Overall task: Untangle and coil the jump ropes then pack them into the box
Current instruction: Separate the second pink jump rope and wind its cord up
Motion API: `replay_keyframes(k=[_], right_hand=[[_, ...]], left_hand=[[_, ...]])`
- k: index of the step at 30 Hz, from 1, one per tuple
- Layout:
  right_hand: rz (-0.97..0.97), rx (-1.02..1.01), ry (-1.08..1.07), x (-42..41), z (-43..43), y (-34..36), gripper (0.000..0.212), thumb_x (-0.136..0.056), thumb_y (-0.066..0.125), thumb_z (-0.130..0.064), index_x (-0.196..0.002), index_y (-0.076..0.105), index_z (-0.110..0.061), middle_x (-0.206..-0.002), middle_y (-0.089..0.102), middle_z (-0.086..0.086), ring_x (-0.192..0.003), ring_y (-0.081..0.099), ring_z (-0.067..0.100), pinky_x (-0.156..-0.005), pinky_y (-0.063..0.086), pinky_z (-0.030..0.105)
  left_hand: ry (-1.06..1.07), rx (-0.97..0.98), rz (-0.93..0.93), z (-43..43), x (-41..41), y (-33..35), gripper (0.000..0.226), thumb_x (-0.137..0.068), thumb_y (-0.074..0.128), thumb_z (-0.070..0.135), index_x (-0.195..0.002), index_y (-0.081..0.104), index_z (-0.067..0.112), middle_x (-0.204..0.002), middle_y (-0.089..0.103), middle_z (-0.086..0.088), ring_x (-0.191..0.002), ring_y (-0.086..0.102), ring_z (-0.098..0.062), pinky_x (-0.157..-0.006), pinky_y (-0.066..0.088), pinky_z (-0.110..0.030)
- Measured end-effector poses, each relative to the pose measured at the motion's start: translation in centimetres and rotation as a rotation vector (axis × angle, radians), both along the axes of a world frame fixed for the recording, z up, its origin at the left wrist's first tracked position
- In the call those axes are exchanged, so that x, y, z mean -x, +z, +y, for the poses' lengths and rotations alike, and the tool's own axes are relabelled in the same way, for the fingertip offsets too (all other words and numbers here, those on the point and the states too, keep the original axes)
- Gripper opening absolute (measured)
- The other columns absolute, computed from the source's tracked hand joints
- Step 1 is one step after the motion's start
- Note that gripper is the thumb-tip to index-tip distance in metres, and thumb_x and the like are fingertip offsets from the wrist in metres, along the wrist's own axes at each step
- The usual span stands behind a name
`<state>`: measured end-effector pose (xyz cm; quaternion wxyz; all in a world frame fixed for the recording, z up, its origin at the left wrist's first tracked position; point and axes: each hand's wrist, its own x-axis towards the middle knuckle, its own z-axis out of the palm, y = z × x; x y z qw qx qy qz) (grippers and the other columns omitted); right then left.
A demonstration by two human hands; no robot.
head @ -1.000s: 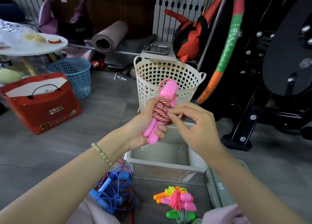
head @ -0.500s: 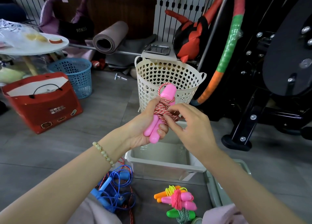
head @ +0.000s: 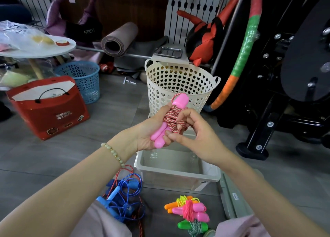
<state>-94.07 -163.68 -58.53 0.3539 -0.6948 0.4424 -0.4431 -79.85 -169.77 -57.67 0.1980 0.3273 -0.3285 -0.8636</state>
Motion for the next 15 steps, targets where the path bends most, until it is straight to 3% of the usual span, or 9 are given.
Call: replay_keyframes(k=[3, 6, 8, 10, 12, 15], right_hand=[[-0.030, 0.086, -0.036, 0.4, 0.0, 0.3, 0.031, -0.075, 0.075, -0.021, -0.099, 0.056, -0.014, -0.101, 0.057, 0.008, -0.087, 0.052, 0.029, -0.087, 0.045, 0.037], [0.010, 0.199, -0.108, 1.2, -0.2, 0.7, 0.027, -0.075, 0.072, -0.028, -0.098, 0.061, -0.018, -0.110, 0.056, -0.002, -0.104, 0.055, 0.018, -0.096, 0.043, 0.029], [0.084, 0.245, -0.153, 1.5, -0.2, 0.7, 0.026, -0.074, 0.073, -0.032, -0.096, 0.065, -0.021, -0.106, 0.055, -0.008, -0.103, 0.054, 0.014, -0.094, 0.039, 0.021], [0.136, 0.259, -0.191, 1.3, 0.0, 0.6, 0.026, -0.073, 0.073, -0.036, -0.093, 0.068, -0.020, -0.101, 0.054, -0.007, -0.098, 0.054, 0.011, -0.090, 0.038, 0.018], [0.197, 0.307, -0.229, 1.1, 0.0, 0.5, 0.025, -0.073, 0.073, -0.036, -0.090, 0.070, -0.018, -0.097, 0.053, -0.005, -0.093, 0.053, 0.008, -0.086, 0.042, 0.020], [0.430, 0.473, -0.305, 0.8, -0.1, 0.4, 0.022, -0.081, 0.065, -0.034, -0.088, 0.066, -0.014, -0.092, 0.054, -0.005, -0.086, 0.054, 0.013, -0.078, 0.045, 0.031]], left_hand=[[0.017, -0.068, 0.032, 0.0, -0.2, 0.1, 0.059, -0.082, 0.048, 0.063, -0.094, 0.048, 0.005, -0.073, 0.036, -0.002, -0.033, 0.038, -0.003, -0.029, 0.035, -0.013], [0.083, -0.119, 0.071, 0.0, -0.3, 0.1, 0.061, -0.086, 0.040, 0.066, -0.084, 0.049, 0.005, -0.053, 0.039, 0.001, -0.031, 0.036, -0.003, -0.030, 0.032, -0.010], [0.114, -0.134, 0.095, 0.2, -0.1, 0.1, 0.062, -0.087, 0.040, 0.066, -0.085, 0.048, 0.004, -0.049, 0.037, 0.002, -0.030, 0.036, -0.003, -0.030, 0.032, -0.009], [0.134, -0.131, 0.106, 0.4, 0.2, -0.2, 0.062, -0.087, 0.040, 0.065, -0.088, 0.048, 0.004, -0.058, 0.038, 0.000, -0.030, 0.036, -0.003, -0.030, 0.033, -0.011], [0.132, -0.116, 0.107, 0.7, 0.6, -0.4, 0.061, -0.086, 0.042, 0.064, -0.090, 0.050, 0.004, -0.067, 0.039, -0.002, -0.031, 0.037, -0.003, -0.029, 0.035, -0.012], [0.134, -0.089, 0.081, 1.0, 1.2, -0.4, 0.058, -0.087, 0.041, 0.065, -0.082, 0.049, 0.009, -0.051, 0.038, 0.002, -0.031, 0.037, -0.003, -0.031, 0.034, -0.011]])
